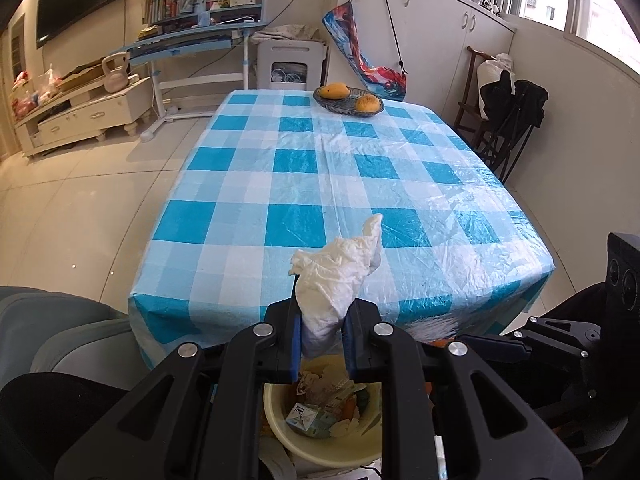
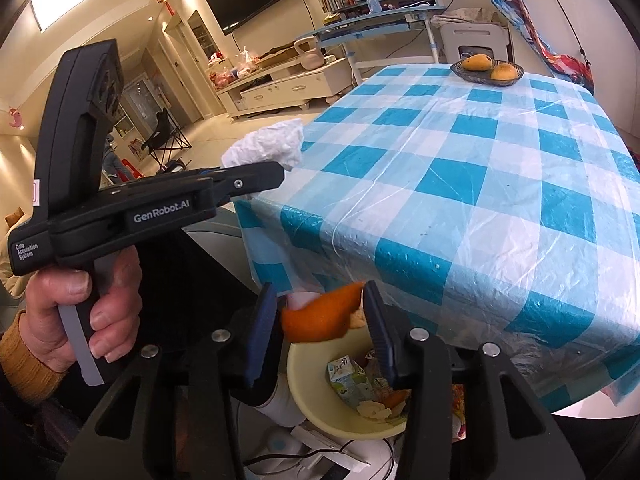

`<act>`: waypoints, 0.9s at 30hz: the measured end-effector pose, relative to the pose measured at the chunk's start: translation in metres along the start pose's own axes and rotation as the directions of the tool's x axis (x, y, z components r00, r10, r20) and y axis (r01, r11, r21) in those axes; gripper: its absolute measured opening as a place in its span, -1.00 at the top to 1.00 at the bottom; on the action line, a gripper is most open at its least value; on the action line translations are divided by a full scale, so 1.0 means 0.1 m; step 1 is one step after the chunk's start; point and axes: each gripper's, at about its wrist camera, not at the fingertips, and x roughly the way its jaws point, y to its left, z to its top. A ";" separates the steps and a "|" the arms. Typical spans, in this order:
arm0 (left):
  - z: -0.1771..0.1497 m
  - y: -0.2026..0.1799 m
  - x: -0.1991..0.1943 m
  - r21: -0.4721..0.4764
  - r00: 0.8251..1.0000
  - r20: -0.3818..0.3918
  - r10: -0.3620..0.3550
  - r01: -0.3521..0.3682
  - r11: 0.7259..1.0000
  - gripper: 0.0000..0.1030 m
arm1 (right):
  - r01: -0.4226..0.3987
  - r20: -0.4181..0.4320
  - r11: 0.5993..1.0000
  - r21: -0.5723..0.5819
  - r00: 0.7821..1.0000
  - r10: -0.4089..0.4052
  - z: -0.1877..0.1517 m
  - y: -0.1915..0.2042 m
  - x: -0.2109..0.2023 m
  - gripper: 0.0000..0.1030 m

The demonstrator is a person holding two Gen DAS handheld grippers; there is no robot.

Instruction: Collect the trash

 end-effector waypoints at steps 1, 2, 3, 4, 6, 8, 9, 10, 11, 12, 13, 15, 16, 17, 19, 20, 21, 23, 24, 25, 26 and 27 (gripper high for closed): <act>-0.01 0.01 -0.01 -0.004 1.000 0.002 -0.001 0.001 1.000 0.70 | 0.006 0.005 1.000 0.001 1.000 -0.006 0.00 -0.01 0.00 0.04; -0.02 0.02 -0.02 -0.008 1.000 0.003 -0.002 0.002 1.000 0.70 | 0.012 0.010 1.000 0.001 1.000 -0.012 0.00 -0.01 0.00 0.01; -0.03 0.02 -0.03 -0.012 1.000 0.003 -0.003 0.003 1.000 0.70 | 0.019 0.016 1.000 0.002 1.000 -0.019 0.00 -0.01 -0.01 -0.02; -0.04 0.03 -0.04 -0.015 1.000 0.004 -0.002 0.002 1.000 0.70 | 0.025 0.024 1.000 0.004 0.999 -0.025 0.00 -0.02 -0.02 -0.06; -0.04 0.04 -0.05 -0.020 1.000 0.008 -0.002 0.002 1.000 0.69 | 0.039 0.045 0.999 0.006 0.998 -0.039 -0.01 -0.03 -0.04 -0.15; -0.04 0.05 -0.07 -0.025 1.000 0.019 -0.003 0.004 1.000 0.70 | 0.068 0.071 0.998 0.012 0.995 -0.069 -0.01 -0.04 -0.08 -0.40; -0.04 0.05 -0.09 -0.026 1.000 0.024 -0.005 0.006 1.000 0.69 | 0.089 0.086 0.996 0.017 0.992 -0.090 -0.01 -0.05 -0.11 -0.47; -0.05 0.05 -0.10 -0.027 1.000 0.030 -0.009 0.009 1.000 0.69 | 0.114 0.102 0.993 0.025 0.988 -0.116 -0.01 -0.06 -0.14 -0.55; -0.05 0.04 -0.12 -0.024 0.999 0.034 -0.010 0.011 1.000 0.69 | 0.143 0.117 0.989 0.034 0.982 -0.146 0.00 -0.08 -0.16 -0.62; -0.05 0.03 -0.13 -0.020 0.999 0.036 -0.012 0.013 1.000 0.69 | 0.187 0.131 0.981 0.047 0.973 -0.192 0.00 -0.11 -0.19 -0.66; -0.06 0.02 -0.14 -0.017 0.999 0.037 -0.015 0.015 1.000 0.69 | 0.236 0.142 0.970 0.065 0.960 -0.243 0.00 -0.14 -0.21 -0.73; -0.09 0.00 -0.14 -0.004 1.000 0.026 -0.017 0.017 1.000 0.69 | 0.326 0.157 0.939 0.111 0.927 -0.341 0.02 -0.23 -0.25 -0.77; -0.11 -0.01 -0.13 -0.001 1.000 0.019 -0.017 0.017 1.000 0.69 | 0.368 0.159 0.919 0.139 0.908 -0.388 0.03 -0.28 -0.28 -0.79; -0.13 -0.01 -0.12 0.000 1.000 0.010 -0.019 0.019 1.000 0.69 | 0.401 0.162 0.901 0.162 0.890 -0.425 0.04 -0.32 -0.30 -0.79; -0.16 -0.01 -0.10 0.005 1.000 -0.013 -0.012 0.012 1.000 0.69 | 0.460 0.169 0.866 0.197 0.854 -0.492 0.04 -0.39 -0.34 -0.80; -0.18 -0.01 -0.08 0.006 1.000 -0.027 -0.006 0.006 1.000 0.69 | 0.488 0.172 0.848 0.207 0.835 -0.523 0.04 -0.41 -0.35 -0.81; -0.21 0.00 -0.06 0.004 0.999 -0.049 -0.004 0.004 1.000 0.68 | 0.515 0.173 0.830 0.214 0.817 -0.550 0.05 -0.42 -0.36 -0.81; -0.27 0.01 0.03 -0.005 0.994 -0.111 -0.011 0.010 1.000 0.68 | 0.562 0.179 0.798 0.216 0.781 -0.598 0.05 -0.43 -0.37 -0.83; -0.31 0.02 0.06 -0.011 0.991 -0.130 -0.010 0.008 1.000 0.64 | 0.578 0.184 0.787 0.216 0.767 -0.614 0.06 -0.44 -0.37 -0.84; -0.34 0.03 0.08 -0.014 0.989 -0.146 -0.008 0.006 1.000 0.55 | 0.592 0.192 0.776 0.217 0.754 -0.629 0.06 -0.43 -0.38 -0.85; -0.35 0.02 0.10 -0.011 0.988 -0.155 -0.005 0.004 1.000 0.37 | 0.601 0.198 0.769 0.218 0.744 -0.638 0.06 -0.45 -0.40 -0.85; -0.35 0.02 0.09 -0.008 0.989 -0.147 0.009 -0.010 1.000 0.14 | 0.606 0.203 0.765 0.220 0.738 -0.643 0.07 -0.45 -0.41 -0.85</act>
